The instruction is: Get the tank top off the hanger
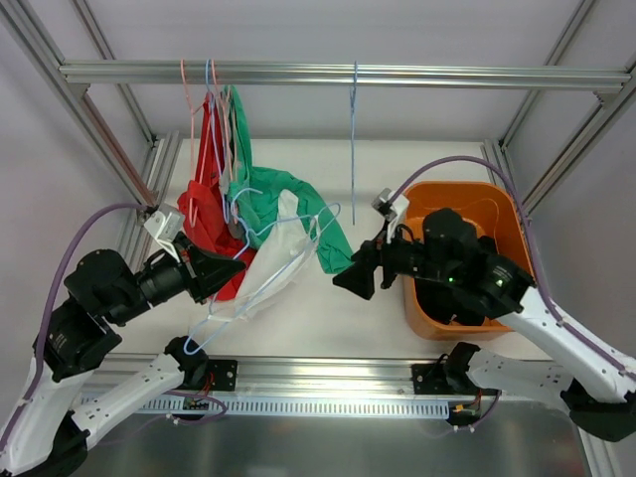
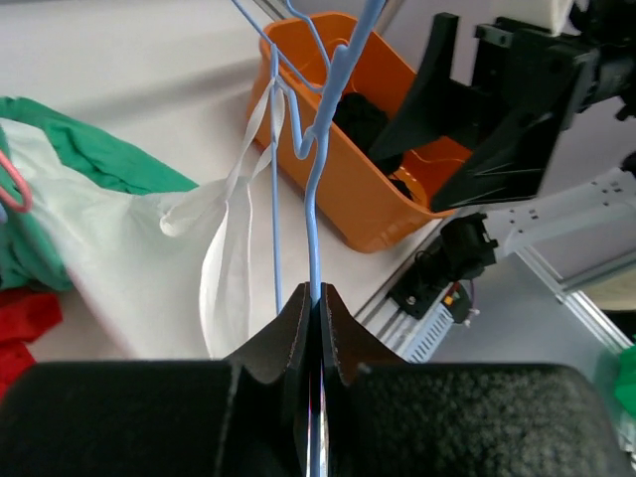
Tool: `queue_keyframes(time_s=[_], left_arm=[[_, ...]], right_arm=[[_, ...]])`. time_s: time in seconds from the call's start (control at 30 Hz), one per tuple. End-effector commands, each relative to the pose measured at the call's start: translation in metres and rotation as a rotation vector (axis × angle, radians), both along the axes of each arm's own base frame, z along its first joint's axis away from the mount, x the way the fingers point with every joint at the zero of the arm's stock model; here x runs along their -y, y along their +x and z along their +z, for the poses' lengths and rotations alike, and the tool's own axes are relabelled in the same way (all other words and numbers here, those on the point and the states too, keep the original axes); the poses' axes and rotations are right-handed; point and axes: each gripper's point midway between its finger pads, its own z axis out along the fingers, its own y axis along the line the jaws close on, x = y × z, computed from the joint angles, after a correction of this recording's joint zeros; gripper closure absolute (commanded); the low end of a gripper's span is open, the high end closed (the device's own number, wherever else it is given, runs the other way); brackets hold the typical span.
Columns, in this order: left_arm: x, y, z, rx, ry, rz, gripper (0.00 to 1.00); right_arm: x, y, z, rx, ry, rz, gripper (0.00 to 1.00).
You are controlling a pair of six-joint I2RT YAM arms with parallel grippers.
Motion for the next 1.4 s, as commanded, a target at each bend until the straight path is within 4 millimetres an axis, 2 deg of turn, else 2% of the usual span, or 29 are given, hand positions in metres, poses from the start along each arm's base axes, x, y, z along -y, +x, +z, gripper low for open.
queue_keyframes(time_s=[0.0, 0.13, 0.17, 0.27, 0.43, 0.5, 0.53, 0.57, 0.67, 0.83, 0.9, 0.97, 1.0, 1.03, 1.1, 1.13, 1.23, 1.37], left_arm=[[0.001, -0.024, 0.012, -0.016, -0.099, -0.075, 1.0], [-0.007, -0.04, 0.016, -0.015, -0.139, -0.092, 1.0], [-0.007, -0.044, 0.016, -0.021, -0.148, -0.104, 1.0], [-0.004, -0.06, 0.016, -0.036, -0.167, -0.175, 1.0], [-0.007, -0.071, 0.017, -0.036, -0.185, -0.207, 1.0], [-0.009, -0.071, 0.017, -0.036, -0.186, -0.196, 1.0], [-0.01, -0.071, 0.017, -0.035, -0.187, -0.193, 1.0], [-0.011, -0.07, 0.018, -0.03, -0.185, -0.183, 1.0], [-0.016, -0.067, 0.021, -0.016, -0.178, -0.153, 1.0], [-0.028, -0.055, 0.013, -0.014, -0.118, -0.056, 1.0], [-0.029, -0.054, 0.01, -0.015, -0.097, -0.053, 1.0], [-0.028, -0.056, 0.004, -0.027, -0.059, -0.074, 1.0], [-0.027, -0.058, 0.002, -0.025, -0.05, -0.084, 1.0], [-0.026, -0.063, -0.001, -0.024, -0.037, -0.114, 1.0], [-0.026, -0.069, -0.001, -0.015, -0.034, -0.144, 1.0], [-0.028, -0.077, 0.001, -0.003, -0.039, -0.168, 1.0], [-0.034, -0.089, 0.009, 0.032, -0.061, -0.188, 1.0], [-0.045, -0.096, 0.026, 0.088, -0.094, -0.169, 1.0]], right_arm=[[-0.013, 0.024, 0.031, 0.158, 0.036, -0.098, 0.17], [-0.034, 0.028, 0.019, 0.186, -0.01, -0.103, 0.27], [-0.039, 0.034, 0.013, 0.195, -0.034, -0.128, 0.33], [-0.049, 0.043, 0.011, 0.239, -0.043, -0.149, 0.46], [-0.065, 0.048, 0.019, 0.259, -0.016, -0.148, 0.51], [-0.071, 0.046, 0.024, 0.274, 0.014, -0.135, 0.59], [-0.074, 0.045, 0.025, 0.28, 0.019, -0.132, 0.66], [-0.074, 0.045, 0.026, 0.285, 0.021, -0.133, 0.79], [-0.072, 0.045, 0.03, 0.301, 0.029, -0.15, 0.99], [-0.055, 0.048, 0.029, 0.314, 0.027, -0.211, 1.0], [-0.043, 0.049, 0.036, 0.325, 0.038, -0.246, 1.0], [-0.03, 0.057, 0.045, 0.347, 0.035, -0.314, 1.0], [-0.024, 0.061, 0.043, 0.351, 0.007, -0.339, 1.0], [-0.016, 0.067, 0.052, 0.366, 0.003, -0.385, 1.0], [-0.009, 0.073, 0.052, 0.377, -0.036, -0.405, 1.0], [-0.005, 0.078, 0.057, 0.383, -0.038, -0.426, 1.0], [0.002, 0.088, 0.055, 0.389, -0.078, -0.457, 1.0], [0.004, 0.09, 0.05, 0.375, -0.102, -0.45, 1.0]])
